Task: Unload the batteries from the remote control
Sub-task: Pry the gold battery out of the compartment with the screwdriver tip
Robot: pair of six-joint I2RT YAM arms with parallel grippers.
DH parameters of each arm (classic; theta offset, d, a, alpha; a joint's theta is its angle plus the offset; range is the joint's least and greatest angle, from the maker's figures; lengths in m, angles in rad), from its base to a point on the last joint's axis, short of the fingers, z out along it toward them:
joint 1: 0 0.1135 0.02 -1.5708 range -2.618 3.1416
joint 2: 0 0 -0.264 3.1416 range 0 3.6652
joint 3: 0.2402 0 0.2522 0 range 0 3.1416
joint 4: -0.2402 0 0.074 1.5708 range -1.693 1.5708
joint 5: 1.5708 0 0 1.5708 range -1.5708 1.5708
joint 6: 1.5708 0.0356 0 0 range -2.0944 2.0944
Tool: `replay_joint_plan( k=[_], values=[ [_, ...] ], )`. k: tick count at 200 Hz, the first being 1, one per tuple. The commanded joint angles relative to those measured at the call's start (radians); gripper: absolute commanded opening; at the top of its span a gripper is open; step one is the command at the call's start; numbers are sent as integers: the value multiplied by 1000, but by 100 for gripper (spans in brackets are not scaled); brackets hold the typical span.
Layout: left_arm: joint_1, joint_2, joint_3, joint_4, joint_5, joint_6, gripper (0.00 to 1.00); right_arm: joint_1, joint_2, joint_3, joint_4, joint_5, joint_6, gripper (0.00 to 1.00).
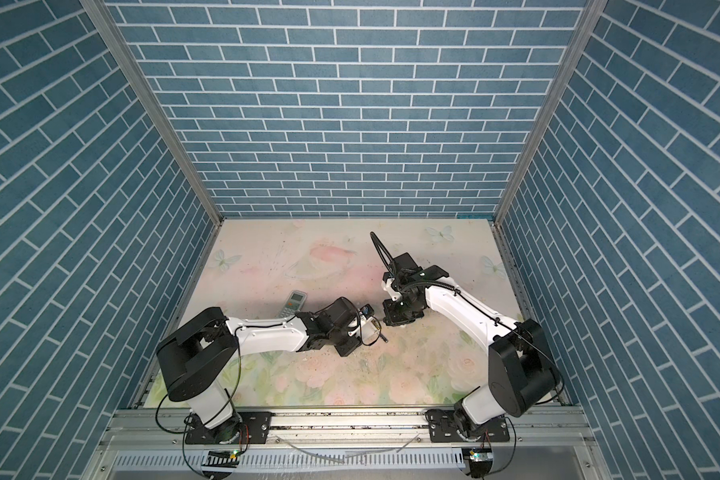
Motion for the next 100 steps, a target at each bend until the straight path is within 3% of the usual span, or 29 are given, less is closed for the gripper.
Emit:
replay_joint_plan(
  k=[1,100],
  values=[
    [2,65,-43,-130,-1,25,17,-3,7,43,-26,43,-48,0],
    [1,64,-45,-130,-5,23,17,-3,4,43,-33,26,-63,0]
  ],
)
